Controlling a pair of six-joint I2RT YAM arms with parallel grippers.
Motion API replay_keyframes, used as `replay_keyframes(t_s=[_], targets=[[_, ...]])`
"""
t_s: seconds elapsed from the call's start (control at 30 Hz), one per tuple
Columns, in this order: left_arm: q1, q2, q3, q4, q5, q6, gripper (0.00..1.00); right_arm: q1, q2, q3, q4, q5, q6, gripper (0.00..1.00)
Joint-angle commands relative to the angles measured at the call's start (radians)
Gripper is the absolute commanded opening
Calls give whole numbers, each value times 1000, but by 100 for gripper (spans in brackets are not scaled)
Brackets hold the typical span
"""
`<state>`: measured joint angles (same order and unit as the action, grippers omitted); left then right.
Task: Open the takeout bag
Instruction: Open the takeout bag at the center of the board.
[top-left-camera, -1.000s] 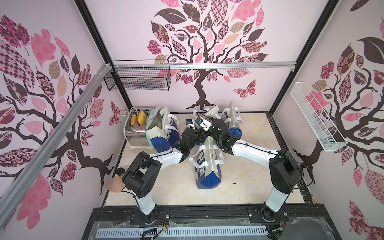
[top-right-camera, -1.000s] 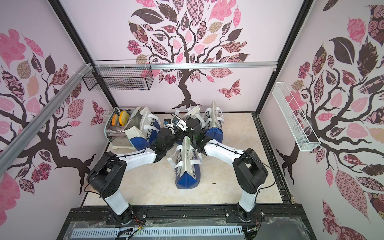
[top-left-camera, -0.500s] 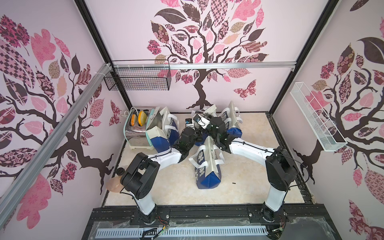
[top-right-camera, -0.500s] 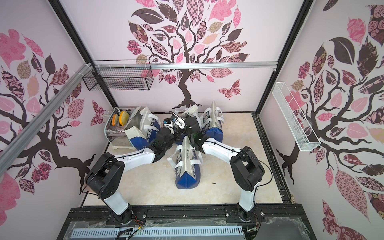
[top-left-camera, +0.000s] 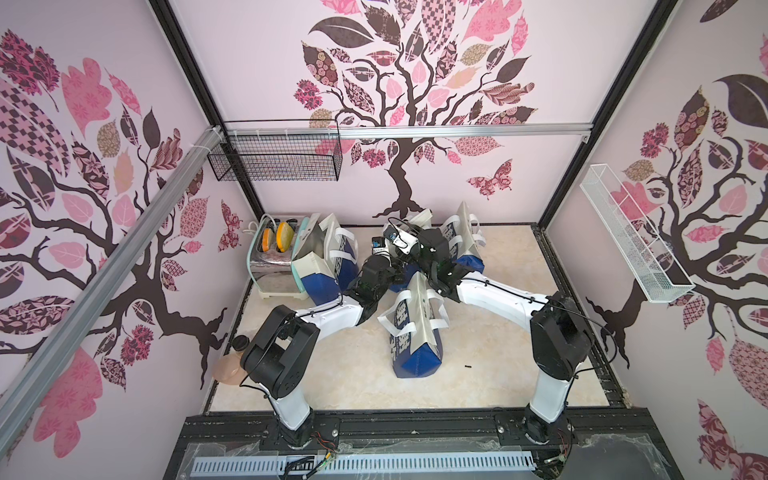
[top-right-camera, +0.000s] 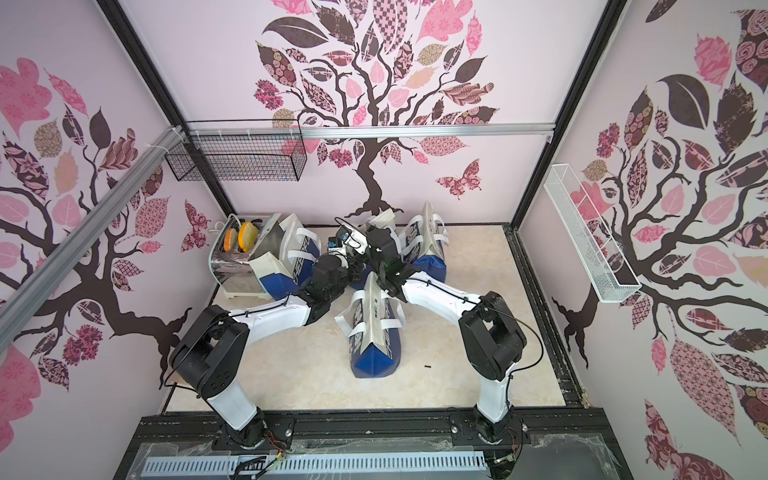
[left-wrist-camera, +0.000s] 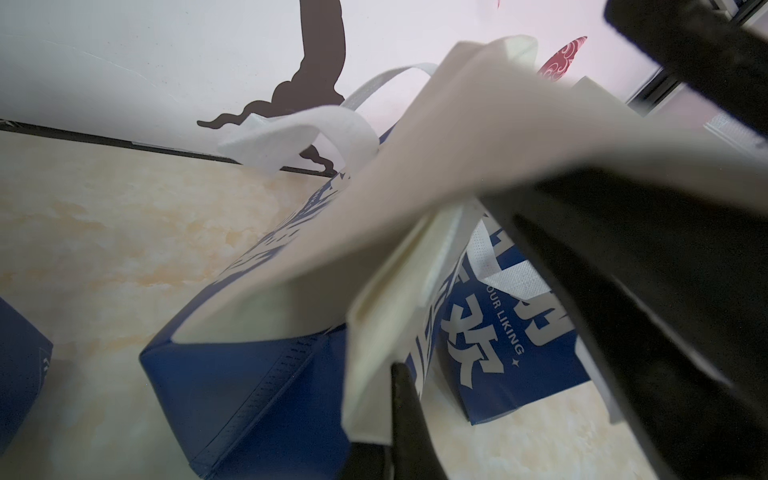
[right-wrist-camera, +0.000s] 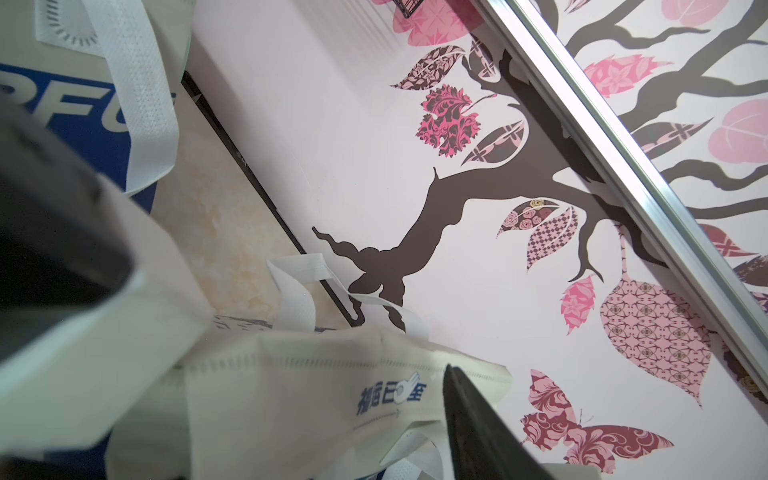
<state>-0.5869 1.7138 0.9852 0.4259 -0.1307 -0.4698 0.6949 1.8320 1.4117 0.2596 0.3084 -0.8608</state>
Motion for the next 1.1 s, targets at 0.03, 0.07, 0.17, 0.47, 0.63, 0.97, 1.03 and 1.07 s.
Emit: replay_keyframes(t_s=[0.03, 0.07, 0.17, 0.47, 0.63, 0.97, 1.03, 1.07], targets=[[-15, -8, -34, -129, 42, 45, 0, -13, 21, 56, 35, 0, -1, 56], [-15, -12, -38, -130, 42, 49, 0, -15, 25, 57, 35, 0, 0, 56], [-15, -28, -56, -129, 39, 58, 0, -27, 33, 61, 35, 0, 3, 55], [-14, -64, -90, -137, 40, 81, 0, -63, 58, 91, 56, 9, 1, 53], [-15, -75, -98, -146, 40, 89, 0, -67, 62, 96, 60, 8, 3, 50], [-15, -106, -127, -146, 15, 88, 0, -97, 67, 77, 59, 2, -6, 42], [-13, -115, -135, -151, 10, 88, 0, -109, 67, 77, 61, 0, -6, 42], [-13, -121, -137, -153, 8, 88, 0, -118, 65, 80, 60, 0, -7, 42]])
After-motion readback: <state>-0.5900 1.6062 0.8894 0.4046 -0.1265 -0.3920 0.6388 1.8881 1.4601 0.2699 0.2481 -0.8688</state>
